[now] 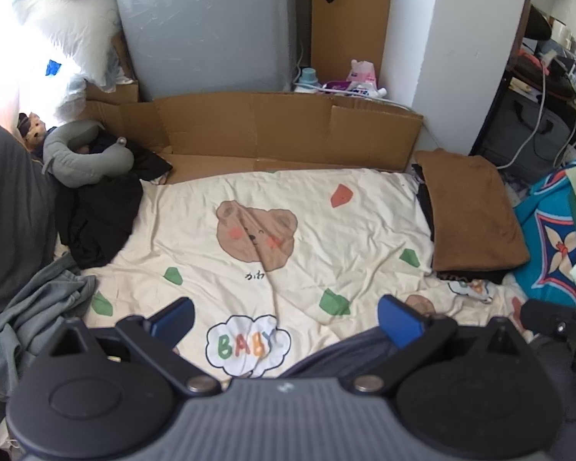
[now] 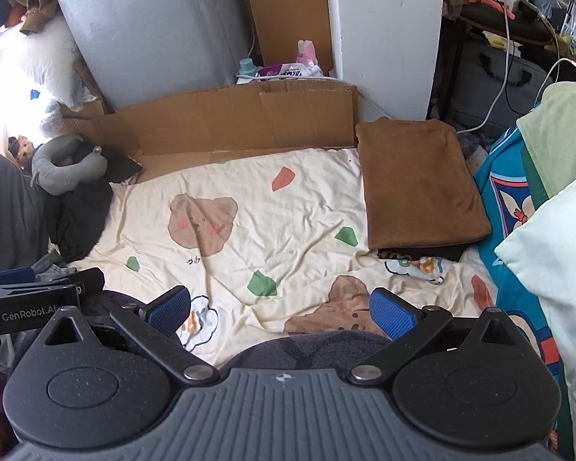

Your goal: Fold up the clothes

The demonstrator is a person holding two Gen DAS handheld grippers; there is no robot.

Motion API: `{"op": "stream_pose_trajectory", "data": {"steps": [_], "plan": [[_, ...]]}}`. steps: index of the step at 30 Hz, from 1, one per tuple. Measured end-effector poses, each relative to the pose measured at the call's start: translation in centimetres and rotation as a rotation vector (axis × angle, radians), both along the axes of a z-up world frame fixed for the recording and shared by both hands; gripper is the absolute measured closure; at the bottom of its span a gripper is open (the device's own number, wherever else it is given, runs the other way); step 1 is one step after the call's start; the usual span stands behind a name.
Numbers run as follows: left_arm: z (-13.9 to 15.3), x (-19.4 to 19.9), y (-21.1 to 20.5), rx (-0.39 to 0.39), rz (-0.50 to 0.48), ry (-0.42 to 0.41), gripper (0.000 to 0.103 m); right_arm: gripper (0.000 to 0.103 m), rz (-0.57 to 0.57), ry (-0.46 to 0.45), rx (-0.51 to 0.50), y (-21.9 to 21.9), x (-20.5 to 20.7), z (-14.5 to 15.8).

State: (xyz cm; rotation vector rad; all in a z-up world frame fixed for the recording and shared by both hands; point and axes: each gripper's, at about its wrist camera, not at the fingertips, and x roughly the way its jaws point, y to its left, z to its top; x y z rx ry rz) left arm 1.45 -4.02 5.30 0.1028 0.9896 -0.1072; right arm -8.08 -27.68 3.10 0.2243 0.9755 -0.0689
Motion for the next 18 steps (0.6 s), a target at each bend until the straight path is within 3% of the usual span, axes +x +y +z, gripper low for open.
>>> {"op": "stream_pose_trajectory", "data": {"steps": [18], "plan": [[0.0, -0.23, 0.13, 0.004, 0.014, -0.005, 0.0, 0.001, 0.011, 0.019, 0.007, 0.04, 0.33, -0.15]]}}
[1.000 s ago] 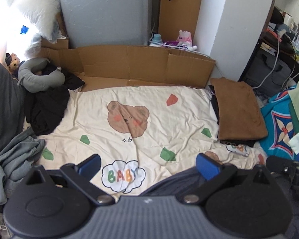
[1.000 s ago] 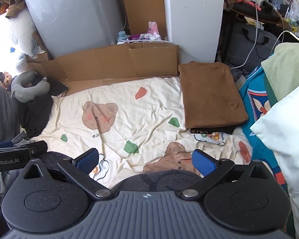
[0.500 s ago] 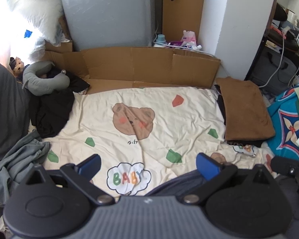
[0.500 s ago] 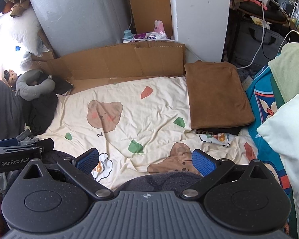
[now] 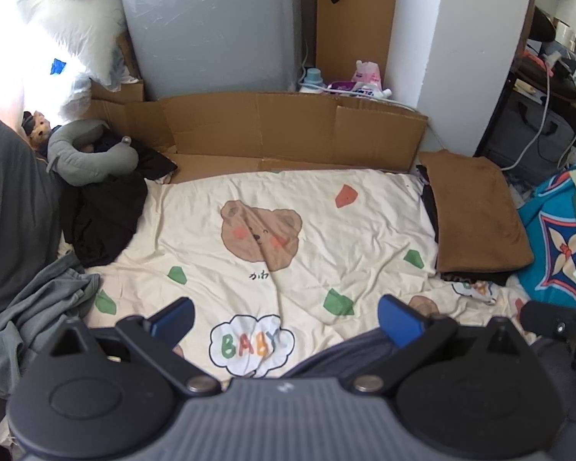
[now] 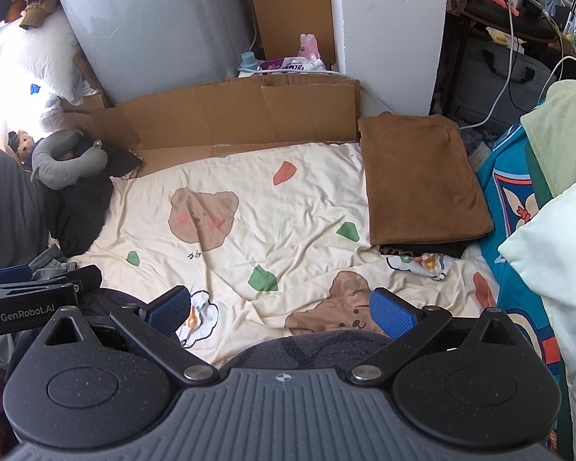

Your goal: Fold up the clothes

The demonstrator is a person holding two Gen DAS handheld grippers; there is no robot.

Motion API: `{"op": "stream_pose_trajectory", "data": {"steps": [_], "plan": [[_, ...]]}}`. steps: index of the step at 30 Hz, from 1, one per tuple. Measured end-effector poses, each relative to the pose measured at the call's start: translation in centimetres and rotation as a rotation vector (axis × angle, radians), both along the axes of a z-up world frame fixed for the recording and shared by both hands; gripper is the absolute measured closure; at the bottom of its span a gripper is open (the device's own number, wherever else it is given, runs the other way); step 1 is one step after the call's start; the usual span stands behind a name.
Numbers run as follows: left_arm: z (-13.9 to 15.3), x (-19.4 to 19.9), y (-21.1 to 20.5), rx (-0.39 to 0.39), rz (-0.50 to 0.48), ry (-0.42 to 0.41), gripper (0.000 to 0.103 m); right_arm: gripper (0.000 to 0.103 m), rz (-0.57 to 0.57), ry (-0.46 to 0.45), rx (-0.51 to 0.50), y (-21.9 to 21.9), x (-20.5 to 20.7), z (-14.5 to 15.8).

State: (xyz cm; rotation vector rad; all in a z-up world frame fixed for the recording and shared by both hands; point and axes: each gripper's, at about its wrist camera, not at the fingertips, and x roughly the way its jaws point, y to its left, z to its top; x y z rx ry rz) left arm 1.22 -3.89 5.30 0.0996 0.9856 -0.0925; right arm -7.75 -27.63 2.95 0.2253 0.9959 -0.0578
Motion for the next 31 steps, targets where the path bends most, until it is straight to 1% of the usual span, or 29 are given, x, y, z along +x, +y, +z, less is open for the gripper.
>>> {"op": "stream_pose_trajectory", "data": {"steps": [7, 15, 24, 31], "plan": [[0.0, -0.2, 0.6, -0.023, 0.033, 0.008, 0.0, 0.001, 0.009, 0.008, -0.017, 0.3, 0.2, -0.1], [0.4, -0.9, 0.4, 0.019, 0.048, -0.027, 0.0, 0.001, 0.026, 0.025, -0.033, 0.6, 0.5, -0.2], [0.4, -1.0, 0.6, 0.006, 0.061, -0.021, 0.0, 0.001, 0.052, 0.037, -0.065, 1.1, 0.9, 0.0], [0.5, -1.2, 0.2, 0.016, 0.055, -0.021, 0.0, 0.001, 0.078, 0.026, -0.077, 1.1, 1.6, 0.6]]}}
